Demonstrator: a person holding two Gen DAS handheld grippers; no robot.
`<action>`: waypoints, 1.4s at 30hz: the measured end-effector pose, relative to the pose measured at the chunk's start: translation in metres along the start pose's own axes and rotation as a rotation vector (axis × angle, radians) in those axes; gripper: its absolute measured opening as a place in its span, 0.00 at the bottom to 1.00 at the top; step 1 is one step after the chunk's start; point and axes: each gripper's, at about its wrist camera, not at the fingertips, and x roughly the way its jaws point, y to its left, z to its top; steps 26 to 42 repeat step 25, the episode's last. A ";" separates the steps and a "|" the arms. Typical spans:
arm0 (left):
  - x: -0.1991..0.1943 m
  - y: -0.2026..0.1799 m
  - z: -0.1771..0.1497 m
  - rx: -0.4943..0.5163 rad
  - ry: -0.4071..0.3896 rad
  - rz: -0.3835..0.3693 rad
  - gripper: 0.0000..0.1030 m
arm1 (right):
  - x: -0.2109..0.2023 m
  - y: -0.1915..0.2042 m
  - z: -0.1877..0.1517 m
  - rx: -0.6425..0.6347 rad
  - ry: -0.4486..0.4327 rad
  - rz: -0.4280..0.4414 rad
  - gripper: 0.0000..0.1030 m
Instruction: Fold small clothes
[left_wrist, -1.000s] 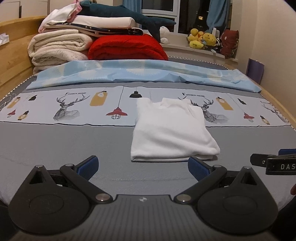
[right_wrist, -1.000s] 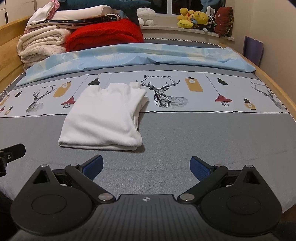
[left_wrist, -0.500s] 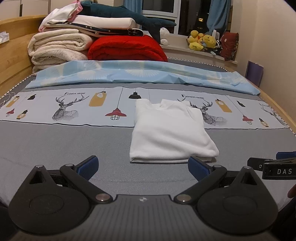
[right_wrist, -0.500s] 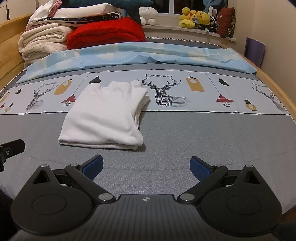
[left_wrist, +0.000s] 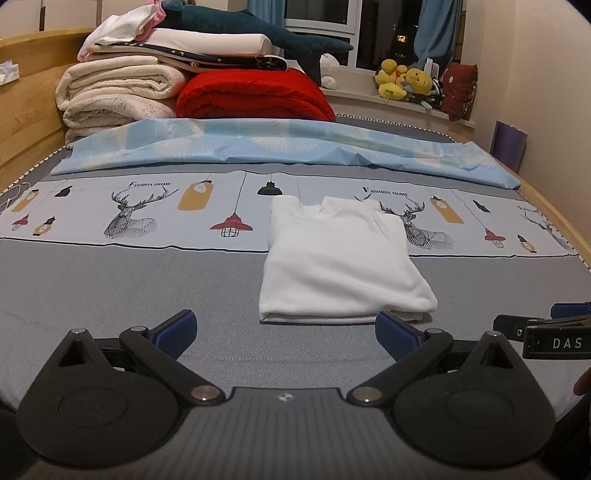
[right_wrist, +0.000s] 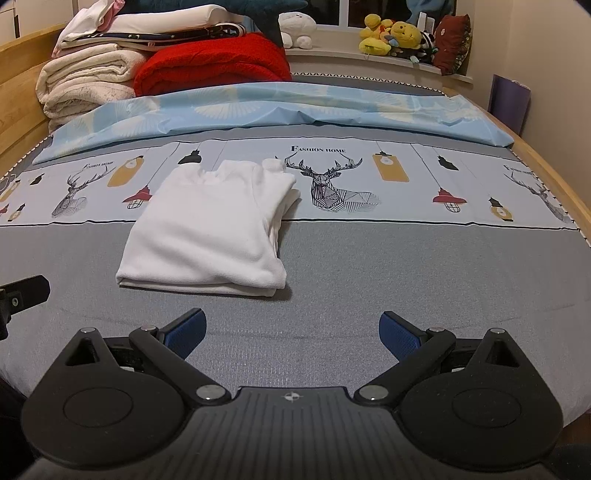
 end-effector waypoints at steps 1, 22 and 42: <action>0.000 0.000 0.000 -0.001 0.000 0.000 1.00 | 0.000 0.000 0.000 0.000 0.000 0.000 0.96; 0.001 -0.003 -0.001 -0.009 0.001 0.002 1.00 | 0.000 0.001 0.000 -0.001 0.001 0.000 0.96; 0.001 -0.004 -0.001 -0.012 0.003 0.002 1.00 | 0.000 0.001 0.000 -0.001 0.001 -0.001 0.96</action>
